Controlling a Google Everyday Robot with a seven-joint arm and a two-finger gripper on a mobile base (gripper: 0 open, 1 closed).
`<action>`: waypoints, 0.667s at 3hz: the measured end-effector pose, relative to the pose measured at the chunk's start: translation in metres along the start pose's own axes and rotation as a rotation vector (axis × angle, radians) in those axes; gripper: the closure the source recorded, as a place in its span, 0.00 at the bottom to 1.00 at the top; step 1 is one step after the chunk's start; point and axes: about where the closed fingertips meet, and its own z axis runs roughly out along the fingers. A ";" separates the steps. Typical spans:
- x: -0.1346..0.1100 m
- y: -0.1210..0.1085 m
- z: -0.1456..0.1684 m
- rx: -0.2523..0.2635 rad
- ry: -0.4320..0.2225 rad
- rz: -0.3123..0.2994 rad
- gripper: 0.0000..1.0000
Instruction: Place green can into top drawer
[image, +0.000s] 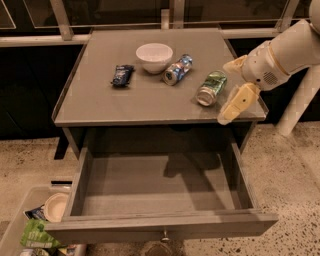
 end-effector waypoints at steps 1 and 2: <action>-0.037 -0.015 0.036 0.112 0.068 -0.008 0.00; -0.037 -0.018 0.053 0.171 0.121 0.006 0.00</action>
Offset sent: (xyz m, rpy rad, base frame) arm 0.0283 0.0386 -0.0029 -0.0643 -0.0617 -0.0604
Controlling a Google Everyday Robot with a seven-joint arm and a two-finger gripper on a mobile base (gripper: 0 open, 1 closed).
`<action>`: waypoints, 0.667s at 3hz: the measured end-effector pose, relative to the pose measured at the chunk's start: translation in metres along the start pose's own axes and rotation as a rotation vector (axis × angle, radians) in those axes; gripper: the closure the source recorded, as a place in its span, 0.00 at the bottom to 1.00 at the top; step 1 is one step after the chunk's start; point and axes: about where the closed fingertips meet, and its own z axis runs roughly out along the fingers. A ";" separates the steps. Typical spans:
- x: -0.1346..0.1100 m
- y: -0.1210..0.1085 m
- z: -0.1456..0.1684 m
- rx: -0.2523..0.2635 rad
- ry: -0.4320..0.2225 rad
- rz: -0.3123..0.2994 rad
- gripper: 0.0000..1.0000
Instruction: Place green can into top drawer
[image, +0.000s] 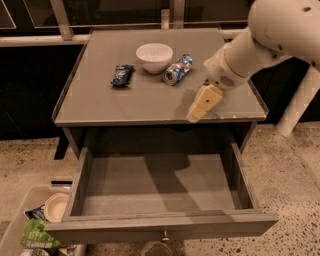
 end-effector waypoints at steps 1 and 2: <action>0.001 0.000 0.000 0.000 0.001 0.002 0.00; 0.006 -0.014 0.022 0.014 0.037 0.013 0.00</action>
Offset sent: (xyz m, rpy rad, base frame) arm 0.0556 -0.0041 -0.0442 -0.0776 0.0180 -0.0755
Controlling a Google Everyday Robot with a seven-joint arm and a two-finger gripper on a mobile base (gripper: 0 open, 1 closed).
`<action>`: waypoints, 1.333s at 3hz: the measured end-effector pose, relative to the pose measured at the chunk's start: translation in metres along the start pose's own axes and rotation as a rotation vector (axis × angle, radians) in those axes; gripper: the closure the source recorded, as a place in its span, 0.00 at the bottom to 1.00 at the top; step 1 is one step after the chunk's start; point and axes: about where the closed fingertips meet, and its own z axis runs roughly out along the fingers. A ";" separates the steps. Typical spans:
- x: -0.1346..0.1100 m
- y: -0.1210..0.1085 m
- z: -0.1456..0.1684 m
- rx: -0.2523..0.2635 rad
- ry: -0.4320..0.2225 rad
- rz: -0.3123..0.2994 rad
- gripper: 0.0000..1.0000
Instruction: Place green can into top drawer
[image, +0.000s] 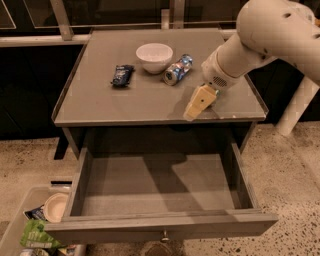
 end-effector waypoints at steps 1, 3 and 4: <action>0.003 -0.024 0.037 0.080 0.067 0.026 0.00; 0.004 -0.044 0.044 0.117 0.095 0.046 0.00; 0.008 -0.055 0.062 0.046 0.117 0.050 0.00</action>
Offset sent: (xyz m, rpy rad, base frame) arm 0.0371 0.0011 -0.0251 -0.0645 -0.0314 -0.0809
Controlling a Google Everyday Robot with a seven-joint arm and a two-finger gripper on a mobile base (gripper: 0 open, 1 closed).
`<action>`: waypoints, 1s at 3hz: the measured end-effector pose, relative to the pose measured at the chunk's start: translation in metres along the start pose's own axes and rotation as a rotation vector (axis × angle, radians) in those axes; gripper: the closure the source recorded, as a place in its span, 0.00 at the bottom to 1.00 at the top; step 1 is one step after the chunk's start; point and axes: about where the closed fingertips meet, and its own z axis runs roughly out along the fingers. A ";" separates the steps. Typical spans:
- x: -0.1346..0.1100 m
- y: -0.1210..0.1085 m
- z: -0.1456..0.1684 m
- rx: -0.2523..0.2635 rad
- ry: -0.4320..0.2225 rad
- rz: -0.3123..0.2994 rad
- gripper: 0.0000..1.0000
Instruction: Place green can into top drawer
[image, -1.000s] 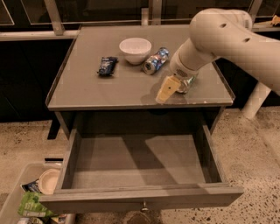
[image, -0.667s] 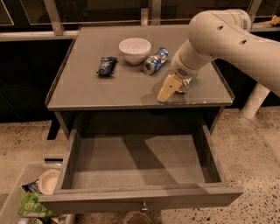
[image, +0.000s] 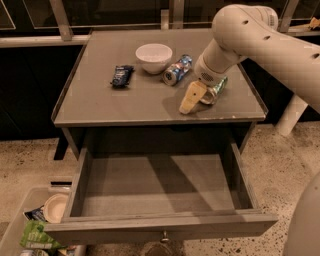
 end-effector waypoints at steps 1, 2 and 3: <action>0.000 0.000 0.000 0.000 0.000 0.000 0.00; -0.010 -0.059 -0.045 0.065 0.043 -0.001 0.00; -0.009 -0.058 -0.044 0.063 0.044 -0.001 0.00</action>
Offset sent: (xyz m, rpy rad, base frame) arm 0.0344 -0.0116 0.0558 -0.0989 -0.0358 -0.0002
